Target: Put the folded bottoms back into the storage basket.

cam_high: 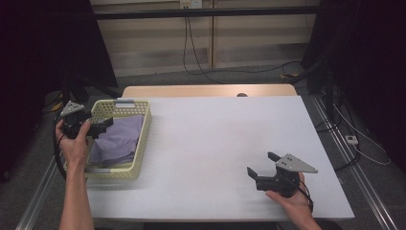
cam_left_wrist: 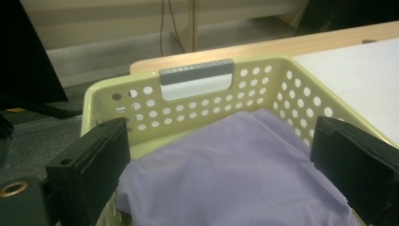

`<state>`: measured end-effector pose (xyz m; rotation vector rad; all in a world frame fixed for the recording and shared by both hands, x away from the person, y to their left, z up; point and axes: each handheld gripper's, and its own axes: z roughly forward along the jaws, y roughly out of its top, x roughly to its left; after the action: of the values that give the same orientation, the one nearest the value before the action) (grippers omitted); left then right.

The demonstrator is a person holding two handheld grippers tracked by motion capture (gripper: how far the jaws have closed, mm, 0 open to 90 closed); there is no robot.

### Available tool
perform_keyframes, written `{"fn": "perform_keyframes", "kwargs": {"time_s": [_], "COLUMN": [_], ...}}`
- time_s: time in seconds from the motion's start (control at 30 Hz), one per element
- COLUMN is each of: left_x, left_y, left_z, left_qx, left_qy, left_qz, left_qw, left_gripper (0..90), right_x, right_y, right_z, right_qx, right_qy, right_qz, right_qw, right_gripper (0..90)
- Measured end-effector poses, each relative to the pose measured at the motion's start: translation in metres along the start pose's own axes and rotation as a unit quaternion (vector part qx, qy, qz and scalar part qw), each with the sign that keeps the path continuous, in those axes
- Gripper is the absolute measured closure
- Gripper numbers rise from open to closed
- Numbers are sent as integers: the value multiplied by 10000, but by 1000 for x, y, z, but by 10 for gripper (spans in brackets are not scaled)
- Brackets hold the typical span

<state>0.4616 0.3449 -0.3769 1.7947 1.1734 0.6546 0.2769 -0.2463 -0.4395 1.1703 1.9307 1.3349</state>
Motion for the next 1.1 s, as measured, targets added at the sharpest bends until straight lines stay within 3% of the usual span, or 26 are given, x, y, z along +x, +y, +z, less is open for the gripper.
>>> {"fn": "perform_keyframes", "kwargs": {"time_s": [0.13,0.2,0.3,0.47,0.73,0.8,0.93,1.03,1.1], "left_x": [-1,-2,-3,-5,-15,-19,-20,-20,-20], "left_y": [0,1,2,6,6,6,7,7,6], "left_z": [-1,0,-1,-8,-15,-16,-22,-25,-29], "left_qx": [-44,-51,-175,-222,6,64,-22,-33,21], "left_qy": [-171,-133,-250,-211,-42,-136,-184,-189,-311], "left_qz": [41,93,-4,2,333,466,312,311,120], "left_qw": [9998,9999,9995,9995,9994,9988,9993,9993,9994], "left_gripper": [50,51,54,53,53,54,56,56,57], "right_x": [0,-1,-1,0,1,2,2,1,1], "right_y": [1,0,1,0,0,0,0,0,0], "right_z": [-1,-1,-1,-1,-1,-1,-1,-1,-1], "right_qx": [3,-1,-2,5,7,26,31,13,29], "right_qy": [-42,-55,-72,-77,-123,-115,-109,-120,-119], "right_qz": [5,17,23,39,35,28,22,43,12], "right_qw": [10000,10000,10000,10000,9999,9999,9999,9999,9999], "right_gripper": [65,65,65,65,65,65,65,65,65]}}
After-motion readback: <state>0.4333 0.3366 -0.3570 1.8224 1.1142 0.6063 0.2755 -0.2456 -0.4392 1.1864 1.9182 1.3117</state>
